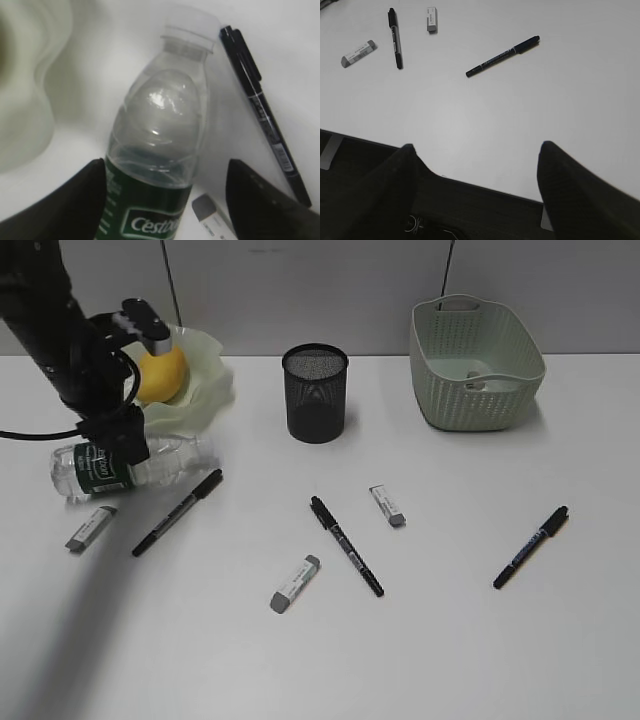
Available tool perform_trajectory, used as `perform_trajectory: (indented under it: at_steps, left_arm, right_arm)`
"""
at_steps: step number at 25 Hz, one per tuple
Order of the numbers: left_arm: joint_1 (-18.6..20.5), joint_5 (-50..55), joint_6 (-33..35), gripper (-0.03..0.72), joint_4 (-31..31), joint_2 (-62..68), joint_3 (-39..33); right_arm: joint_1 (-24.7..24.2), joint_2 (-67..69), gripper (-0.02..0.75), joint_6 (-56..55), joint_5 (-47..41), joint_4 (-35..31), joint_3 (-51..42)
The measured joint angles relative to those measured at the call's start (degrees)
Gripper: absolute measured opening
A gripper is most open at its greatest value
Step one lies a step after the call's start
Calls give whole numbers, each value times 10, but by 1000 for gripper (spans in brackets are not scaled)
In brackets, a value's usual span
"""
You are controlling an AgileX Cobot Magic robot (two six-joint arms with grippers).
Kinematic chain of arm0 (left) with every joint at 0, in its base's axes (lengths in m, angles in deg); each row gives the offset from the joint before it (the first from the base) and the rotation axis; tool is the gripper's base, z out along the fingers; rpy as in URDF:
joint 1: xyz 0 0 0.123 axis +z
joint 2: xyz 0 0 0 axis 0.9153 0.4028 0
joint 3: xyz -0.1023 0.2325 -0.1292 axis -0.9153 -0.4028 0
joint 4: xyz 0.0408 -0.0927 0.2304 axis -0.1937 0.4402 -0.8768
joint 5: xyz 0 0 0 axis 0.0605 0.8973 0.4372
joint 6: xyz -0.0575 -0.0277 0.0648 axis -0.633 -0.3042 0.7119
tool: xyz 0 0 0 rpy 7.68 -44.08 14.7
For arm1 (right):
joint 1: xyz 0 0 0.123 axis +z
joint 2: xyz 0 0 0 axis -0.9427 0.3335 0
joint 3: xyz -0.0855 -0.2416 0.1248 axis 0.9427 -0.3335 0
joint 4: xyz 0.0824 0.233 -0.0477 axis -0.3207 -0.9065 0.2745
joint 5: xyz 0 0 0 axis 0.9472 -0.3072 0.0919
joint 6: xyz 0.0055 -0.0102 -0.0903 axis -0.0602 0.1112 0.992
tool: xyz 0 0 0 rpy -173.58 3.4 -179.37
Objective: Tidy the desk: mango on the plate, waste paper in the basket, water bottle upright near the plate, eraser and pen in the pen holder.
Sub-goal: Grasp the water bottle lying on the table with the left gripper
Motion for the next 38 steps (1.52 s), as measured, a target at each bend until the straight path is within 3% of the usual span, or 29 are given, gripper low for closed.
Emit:
perform_trajectory:
  at_steps: [17, 21, 26, 38]
  left_arm:
    - [-17, -43, 4, 591, -49, 66, 5]
    - [-20, -46, 4, 585, -49, 76, 5]
    - [-20, -60, 4, 517, -50, 79, 5]
    - [-20, -4, -14, 514, -9, -9, 4]
  right_arm:
    - [0, 0, 583, 0, 0, 0, 0]
    - [0, 0, 583, 0, 0, 0, 0]
    - [0, 0, 583, 0, 0, 0, 0]
    - [0, 0, 583, 0, 0, 0, 0]
